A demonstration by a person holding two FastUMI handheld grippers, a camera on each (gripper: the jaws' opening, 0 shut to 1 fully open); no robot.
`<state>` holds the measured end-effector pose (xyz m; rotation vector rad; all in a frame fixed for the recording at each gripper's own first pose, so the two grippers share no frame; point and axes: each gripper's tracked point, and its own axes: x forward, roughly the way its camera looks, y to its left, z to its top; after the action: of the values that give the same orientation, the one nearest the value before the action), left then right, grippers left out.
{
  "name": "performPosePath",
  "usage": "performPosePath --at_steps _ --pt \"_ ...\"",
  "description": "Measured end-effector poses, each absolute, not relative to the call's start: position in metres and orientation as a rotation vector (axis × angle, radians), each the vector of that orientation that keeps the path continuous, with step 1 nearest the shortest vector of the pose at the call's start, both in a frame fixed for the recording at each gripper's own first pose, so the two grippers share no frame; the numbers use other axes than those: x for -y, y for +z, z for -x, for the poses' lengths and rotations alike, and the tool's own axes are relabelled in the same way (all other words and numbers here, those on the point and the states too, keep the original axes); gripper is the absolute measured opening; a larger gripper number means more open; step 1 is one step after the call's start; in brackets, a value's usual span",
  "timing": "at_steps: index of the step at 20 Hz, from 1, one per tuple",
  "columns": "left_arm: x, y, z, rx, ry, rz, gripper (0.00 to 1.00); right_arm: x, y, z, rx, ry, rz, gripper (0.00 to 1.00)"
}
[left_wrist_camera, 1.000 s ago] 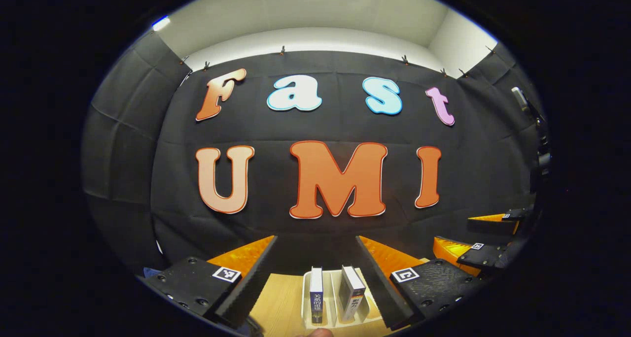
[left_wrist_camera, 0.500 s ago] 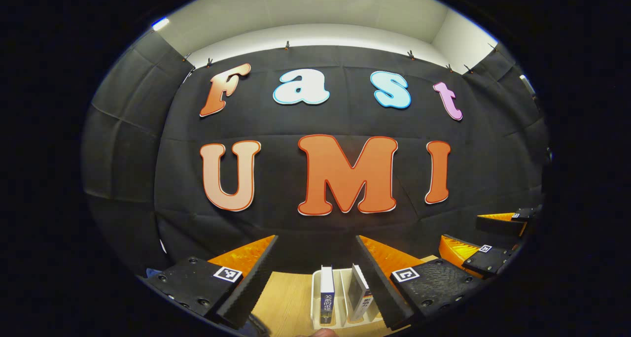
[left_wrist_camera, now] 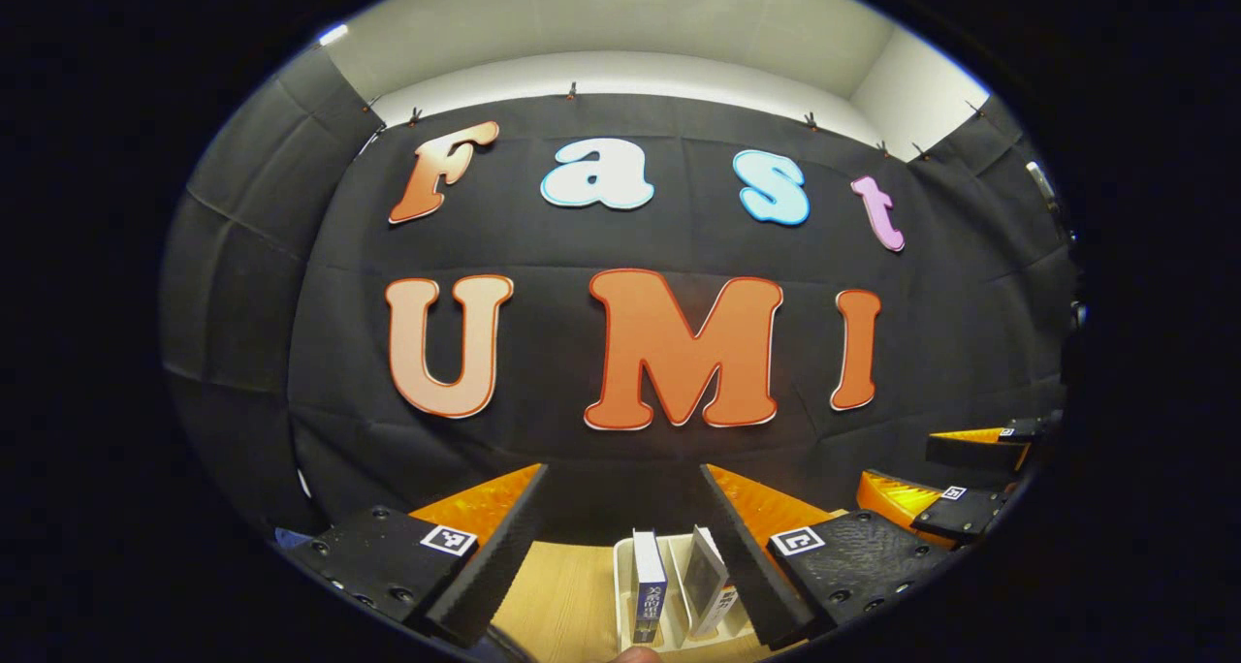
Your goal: Open the schoolbag, grab two books from the bookshelf and put them into the schoolbag.
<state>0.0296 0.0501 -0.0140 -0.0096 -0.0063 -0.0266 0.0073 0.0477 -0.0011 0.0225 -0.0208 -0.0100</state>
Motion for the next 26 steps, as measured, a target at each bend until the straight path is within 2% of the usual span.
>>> performPosePath --at_steps 12,26 --pt "-0.06 -0.025 -0.016 -0.038 0.066 0.063 0.95 -0.056 -0.007 -0.001 0.011 0.017 -0.019 0.94" --pt "-0.056 -0.018 -0.011 -0.026 0.063 0.028 0.96 -0.053 -0.008 -0.006 0.015 0.002 -0.019 0.94"
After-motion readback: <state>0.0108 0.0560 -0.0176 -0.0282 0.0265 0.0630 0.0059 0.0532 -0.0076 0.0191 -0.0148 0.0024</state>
